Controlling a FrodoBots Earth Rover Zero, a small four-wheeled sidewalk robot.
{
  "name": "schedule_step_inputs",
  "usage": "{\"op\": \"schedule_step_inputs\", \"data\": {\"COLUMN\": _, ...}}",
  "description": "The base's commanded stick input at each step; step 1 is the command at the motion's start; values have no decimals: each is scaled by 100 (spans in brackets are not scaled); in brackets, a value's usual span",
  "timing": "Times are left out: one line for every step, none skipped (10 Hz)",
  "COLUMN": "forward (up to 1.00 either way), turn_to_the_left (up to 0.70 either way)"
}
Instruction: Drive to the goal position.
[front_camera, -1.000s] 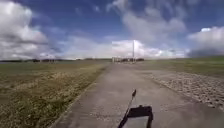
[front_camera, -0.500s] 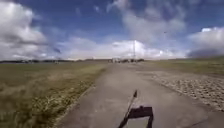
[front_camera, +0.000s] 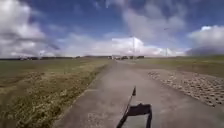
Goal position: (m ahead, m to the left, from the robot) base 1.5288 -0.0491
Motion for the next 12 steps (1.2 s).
{"op": "schedule_step_inputs", "data": {"forward": 85, "turn_to_the_left": 0}}
{"op": "schedule_step_inputs", "data": {"forward": 85, "turn_to_the_left": 0}}
{"op": "schedule_step_inputs", "data": {"forward": 85, "turn_to_the_left": 0}}
{"op": "schedule_step_inputs", "data": {"forward": 85, "turn_to_the_left": 0}}
{"op": "schedule_step_inputs", "data": {"forward": 85, "turn_to_the_left": 0}}
{"op": "schedule_step_inputs", "data": {"forward": 85, "turn_to_the_left": -28}}
{"op": "schedule_step_inputs", "data": {"forward": 85, "turn_to_the_left": -33}}
{"op": "schedule_step_inputs", "data": {"forward": 85, "turn_to_the_left": -34}}
{"op": "schedule_step_inputs", "data": {"forward": 85, "turn_to_the_left": -34}}
{"op": "schedule_step_inputs", "data": {"forward": 85, "turn_to_the_left": -28}}
{"op": "schedule_step_inputs", "data": {"forward": 85, "turn_to_the_left": -20}}
{"op": "schedule_step_inputs", "data": {"forward": 85, "turn_to_the_left": -13}}
